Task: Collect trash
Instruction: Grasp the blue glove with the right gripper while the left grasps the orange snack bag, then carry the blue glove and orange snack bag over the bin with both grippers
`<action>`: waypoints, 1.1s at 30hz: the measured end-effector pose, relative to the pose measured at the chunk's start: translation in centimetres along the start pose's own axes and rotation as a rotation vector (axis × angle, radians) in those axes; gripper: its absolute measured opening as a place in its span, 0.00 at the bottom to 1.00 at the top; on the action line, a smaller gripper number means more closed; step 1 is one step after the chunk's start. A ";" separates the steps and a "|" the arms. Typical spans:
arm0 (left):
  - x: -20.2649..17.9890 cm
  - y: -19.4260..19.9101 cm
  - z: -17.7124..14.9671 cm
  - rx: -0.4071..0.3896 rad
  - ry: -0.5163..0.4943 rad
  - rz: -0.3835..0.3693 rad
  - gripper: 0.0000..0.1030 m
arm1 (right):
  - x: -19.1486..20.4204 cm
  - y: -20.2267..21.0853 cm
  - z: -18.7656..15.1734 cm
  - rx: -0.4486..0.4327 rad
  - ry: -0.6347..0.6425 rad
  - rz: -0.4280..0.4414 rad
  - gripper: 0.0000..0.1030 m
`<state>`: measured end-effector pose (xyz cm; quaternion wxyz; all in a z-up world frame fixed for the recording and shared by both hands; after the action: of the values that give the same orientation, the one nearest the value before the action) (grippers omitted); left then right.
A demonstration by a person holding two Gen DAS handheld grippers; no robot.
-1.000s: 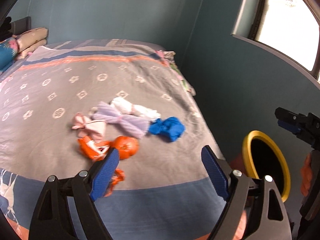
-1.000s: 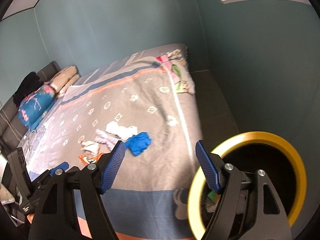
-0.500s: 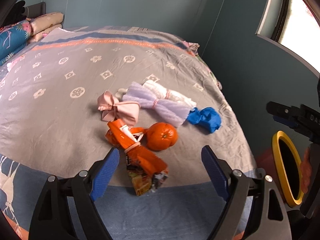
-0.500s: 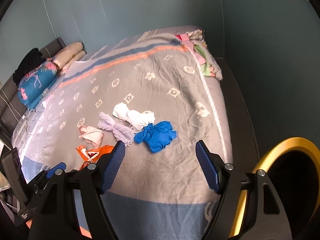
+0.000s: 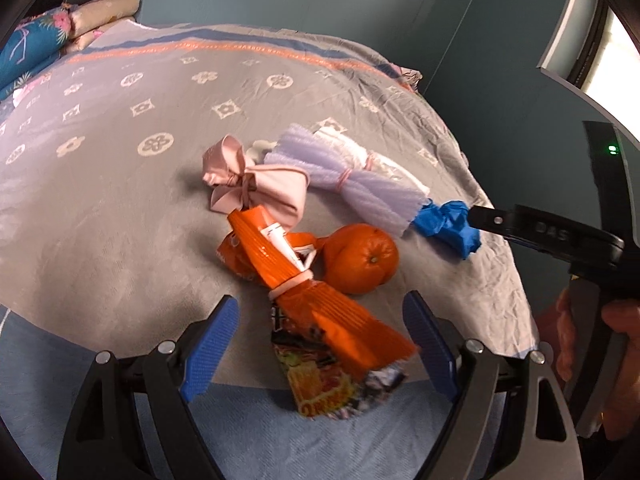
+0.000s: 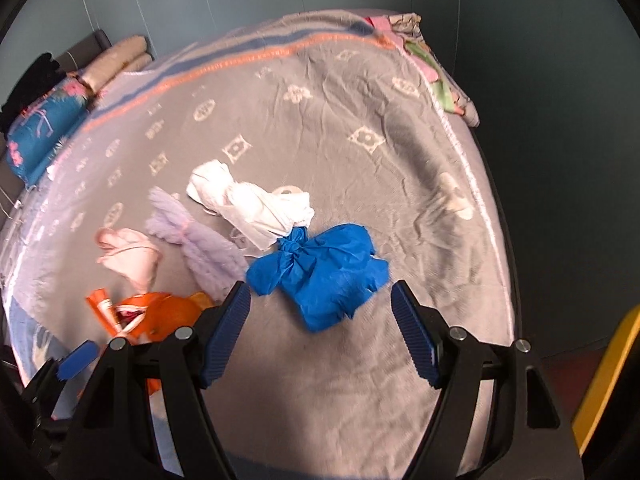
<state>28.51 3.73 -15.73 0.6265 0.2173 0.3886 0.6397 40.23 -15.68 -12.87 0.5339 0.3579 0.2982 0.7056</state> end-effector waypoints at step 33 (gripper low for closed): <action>2.0 3.1 -0.4 -0.019 0.042 0.022 0.32 | -0.2 -2.0 0.8 -0.013 -0.017 -0.018 0.15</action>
<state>25.95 5.84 -13.99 0.6132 0.2024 0.3931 0.6546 41.95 -15.36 -14.05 0.5450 0.3579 0.2921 0.6997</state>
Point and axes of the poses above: each gripper's, at about its wrist camera, not at the fingertips, and y roughly against the way its jaws point, x to its left, z to its top, the point moved 2 cm from there along -y, roughly the way its jaws point, and after that the axes turned 7 degrees about z, right-handed, at the moved point
